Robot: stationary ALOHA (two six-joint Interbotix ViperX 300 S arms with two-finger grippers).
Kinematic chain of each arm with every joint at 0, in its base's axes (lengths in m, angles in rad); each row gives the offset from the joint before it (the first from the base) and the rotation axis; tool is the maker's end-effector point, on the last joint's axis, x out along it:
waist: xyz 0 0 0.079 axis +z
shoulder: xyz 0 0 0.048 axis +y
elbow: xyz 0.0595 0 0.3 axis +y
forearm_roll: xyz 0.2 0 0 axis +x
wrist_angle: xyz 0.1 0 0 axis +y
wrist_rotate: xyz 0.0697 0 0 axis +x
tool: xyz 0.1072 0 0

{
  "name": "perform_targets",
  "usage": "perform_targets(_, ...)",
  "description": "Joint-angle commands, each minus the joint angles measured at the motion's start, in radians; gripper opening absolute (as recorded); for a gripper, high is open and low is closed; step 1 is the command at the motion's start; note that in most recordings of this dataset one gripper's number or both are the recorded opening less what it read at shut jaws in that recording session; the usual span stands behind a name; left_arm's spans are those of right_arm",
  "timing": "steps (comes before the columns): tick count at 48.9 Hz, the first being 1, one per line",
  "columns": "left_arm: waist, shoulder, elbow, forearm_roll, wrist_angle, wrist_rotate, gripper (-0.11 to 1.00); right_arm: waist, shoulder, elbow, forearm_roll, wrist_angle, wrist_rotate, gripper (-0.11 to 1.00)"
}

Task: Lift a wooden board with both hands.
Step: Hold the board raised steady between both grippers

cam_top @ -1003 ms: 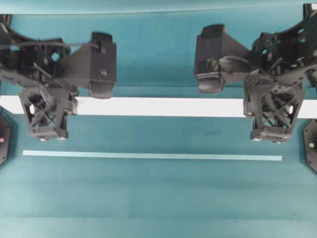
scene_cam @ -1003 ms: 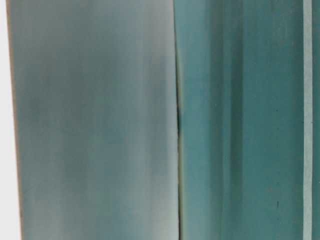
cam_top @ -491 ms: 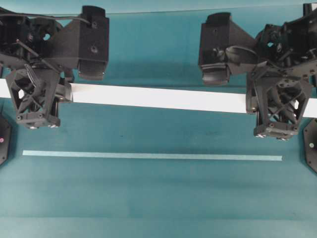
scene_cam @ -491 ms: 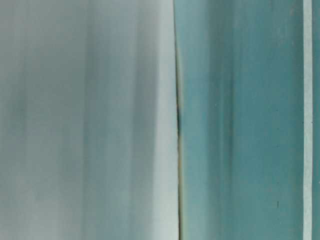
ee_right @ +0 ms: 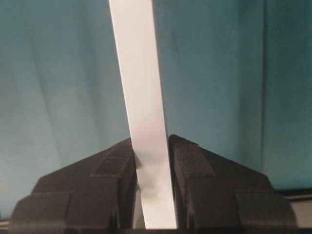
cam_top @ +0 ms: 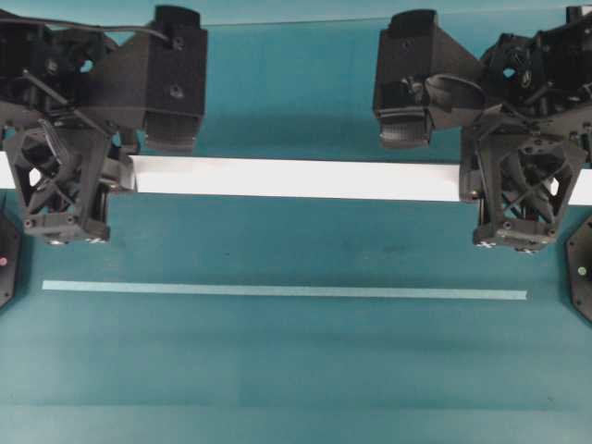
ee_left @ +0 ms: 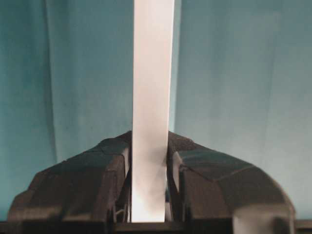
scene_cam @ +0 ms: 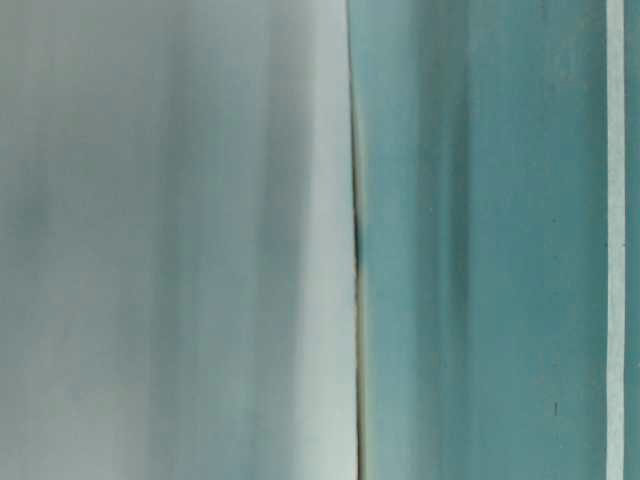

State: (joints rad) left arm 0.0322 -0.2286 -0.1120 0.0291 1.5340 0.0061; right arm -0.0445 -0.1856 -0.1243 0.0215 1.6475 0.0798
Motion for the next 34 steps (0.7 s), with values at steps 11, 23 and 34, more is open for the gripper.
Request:
perform_targets(11, -0.009, 0.002, -0.040, -0.003, -0.028, -0.015, 0.17, -0.005, 0.006, -0.063, -0.002, -0.023, 0.018, 0.21)
perform_targets(23, -0.011, 0.003, -0.043, -0.003, -0.028, -0.015, 0.17, -0.003, 0.006, -0.067, -0.002, -0.020, 0.018, 0.21)
perform_targets(34, -0.014, 0.006, -0.044, -0.003, -0.026, -0.017, 0.17, -0.005, 0.006, -0.063, 0.000, -0.020, 0.018, 0.21)
